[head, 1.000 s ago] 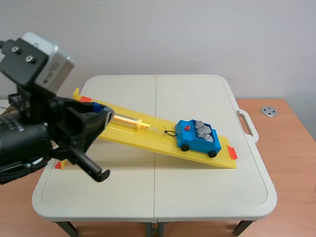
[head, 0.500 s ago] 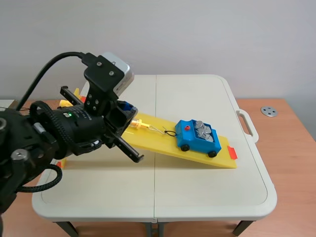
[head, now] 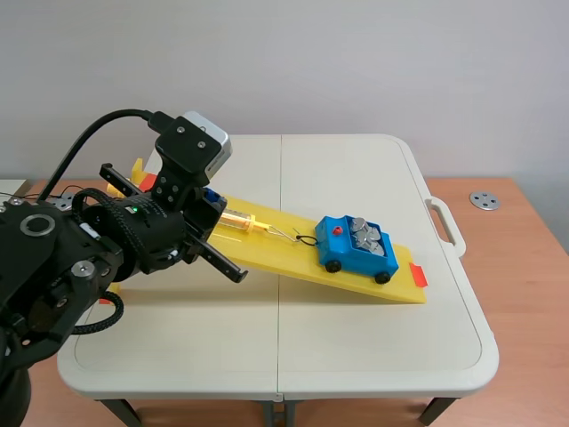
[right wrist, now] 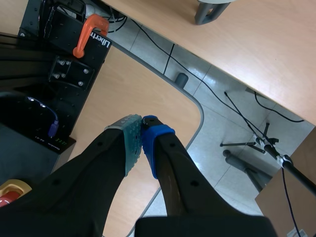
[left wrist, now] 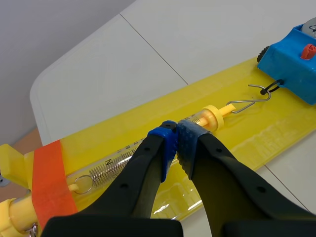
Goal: Place the four metal weights on the blue cart on the ramp.
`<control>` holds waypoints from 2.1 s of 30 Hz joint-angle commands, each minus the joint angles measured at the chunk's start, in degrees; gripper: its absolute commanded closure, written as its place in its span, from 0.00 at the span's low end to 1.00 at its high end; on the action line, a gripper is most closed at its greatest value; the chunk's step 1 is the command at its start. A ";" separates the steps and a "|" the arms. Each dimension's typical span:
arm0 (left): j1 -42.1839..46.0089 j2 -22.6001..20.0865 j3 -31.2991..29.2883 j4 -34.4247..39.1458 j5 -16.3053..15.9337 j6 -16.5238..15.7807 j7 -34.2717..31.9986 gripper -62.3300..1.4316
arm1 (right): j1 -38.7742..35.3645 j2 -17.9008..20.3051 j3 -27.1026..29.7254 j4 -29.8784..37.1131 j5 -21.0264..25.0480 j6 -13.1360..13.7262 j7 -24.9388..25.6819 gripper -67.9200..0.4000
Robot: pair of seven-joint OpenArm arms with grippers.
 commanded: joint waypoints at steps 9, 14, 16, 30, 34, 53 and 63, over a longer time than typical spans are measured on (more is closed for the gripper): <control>-1.92 0.92 -1.49 6.19 -1.68 2.51 -6.95 0.93 | 0.66 1.55 1.03 4.22 2.95 1.97 4.92 0.98; -1.92 0.92 -1.49 6.19 -1.68 2.51 -6.95 0.93 | 0.66 1.55 1.03 4.22 2.93 1.97 4.92 0.98; -1.92 0.92 -1.49 6.19 -1.68 2.51 -6.95 0.93 | 0.66 1.55 1.03 4.22 2.93 1.97 4.92 0.98; -0.37 0.68 -1.49 9.97 -2.56 2.43 -4.52 0.93 | 3.34 1.57 1.03 4.22 2.89 1.97 6.27 0.98; 3.54 -0.72 -1.49 16.52 -5.66 2.29 -2.23 0.93 | 7.32 1.55 1.03 4.22 2.97 1.97 8.35 0.98; 33.46 -5.92 -3.98 44.09 -17.86 1.79 6.58 0.86 | 23.85 -6.69 0.85 4.22 3.02 2.19 17.40 0.93; 36.98 -5.75 -3.98 44.40 -17.81 1.84 3.34 0.14 | 29.62 -7.98 -6.69 4.15 3.17 3.63 16.39 0.32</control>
